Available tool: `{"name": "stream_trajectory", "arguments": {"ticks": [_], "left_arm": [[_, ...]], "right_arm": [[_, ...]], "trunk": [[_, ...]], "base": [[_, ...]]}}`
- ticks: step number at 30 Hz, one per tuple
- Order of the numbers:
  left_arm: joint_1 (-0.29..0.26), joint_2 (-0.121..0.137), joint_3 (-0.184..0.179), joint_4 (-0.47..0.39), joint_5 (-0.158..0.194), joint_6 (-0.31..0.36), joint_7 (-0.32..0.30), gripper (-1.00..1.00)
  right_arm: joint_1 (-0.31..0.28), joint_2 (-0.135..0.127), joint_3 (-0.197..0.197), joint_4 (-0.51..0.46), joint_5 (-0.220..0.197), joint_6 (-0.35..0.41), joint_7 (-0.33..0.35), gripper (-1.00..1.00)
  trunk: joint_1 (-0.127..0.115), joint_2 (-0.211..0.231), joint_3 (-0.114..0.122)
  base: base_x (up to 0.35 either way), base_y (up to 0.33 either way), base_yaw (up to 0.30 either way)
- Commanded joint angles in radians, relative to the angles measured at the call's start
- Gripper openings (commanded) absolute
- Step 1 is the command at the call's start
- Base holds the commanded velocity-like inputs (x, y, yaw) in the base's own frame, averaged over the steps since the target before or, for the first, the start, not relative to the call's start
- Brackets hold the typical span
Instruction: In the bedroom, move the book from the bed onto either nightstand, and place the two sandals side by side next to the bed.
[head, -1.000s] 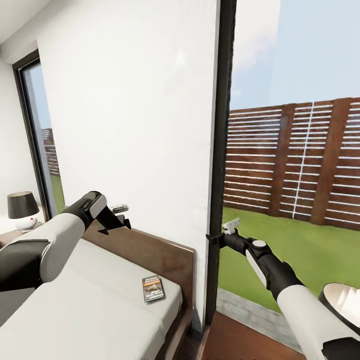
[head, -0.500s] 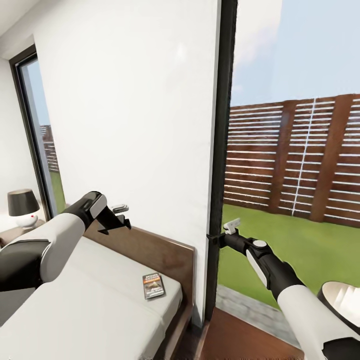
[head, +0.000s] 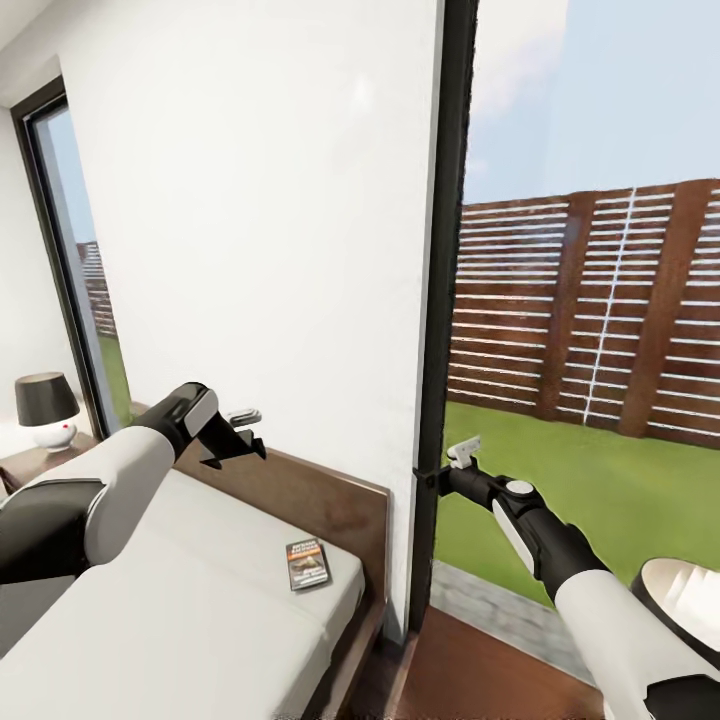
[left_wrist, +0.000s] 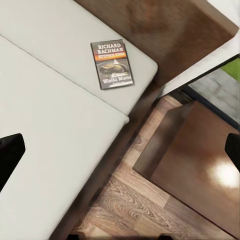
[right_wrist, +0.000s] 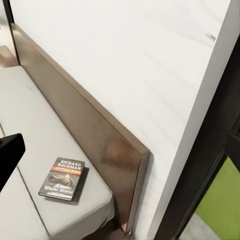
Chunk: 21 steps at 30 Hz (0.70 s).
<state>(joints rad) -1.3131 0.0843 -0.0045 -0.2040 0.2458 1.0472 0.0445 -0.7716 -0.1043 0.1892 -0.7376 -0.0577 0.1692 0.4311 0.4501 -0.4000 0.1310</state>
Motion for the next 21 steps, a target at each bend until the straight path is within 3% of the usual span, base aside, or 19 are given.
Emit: {"name": "stream_trajectory", "arguments": {"ticks": [1, 14, 17, 21], "left_arm": [[0.000, 0.000, 0.000, 0.000, 0.000, 0.000, 0.000, 1.00], [0.001, -0.002, 0.000, 0.000, 0.000, -0.006, -0.001, 1.00], [0.002, -0.004, 0.000, 0.001, 0.000, -0.029, -0.001, 1.00], [0.004, -0.011, 0.000, 0.039, 0.000, -0.119, -0.003, 1.00]], "right_arm": [[0.000, 0.000, 0.000, 0.000, 0.000, 0.000, 0.000, 1.00], [0.000, 0.000, 0.000, 0.001, 0.001, 0.000, -0.001, 1.00], [0.000, 0.000, 0.000, 0.001, 0.001, 0.000, -0.002, 1.00], [0.000, 0.000, -0.001, 0.001, 0.001, 0.000, -0.002, 1.00]], "trunk": [[0.000, 0.000, -0.002], [0.000, 0.000, -0.022], [0.000, 0.000, -0.027], [0.000, 0.000, -0.034]], "base": [[0.000, 0.000, 0.000], [0.000, 0.000, 0.000], [0.000, 0.000, 0.000], [0.000, 0.000, 0.000]]}}
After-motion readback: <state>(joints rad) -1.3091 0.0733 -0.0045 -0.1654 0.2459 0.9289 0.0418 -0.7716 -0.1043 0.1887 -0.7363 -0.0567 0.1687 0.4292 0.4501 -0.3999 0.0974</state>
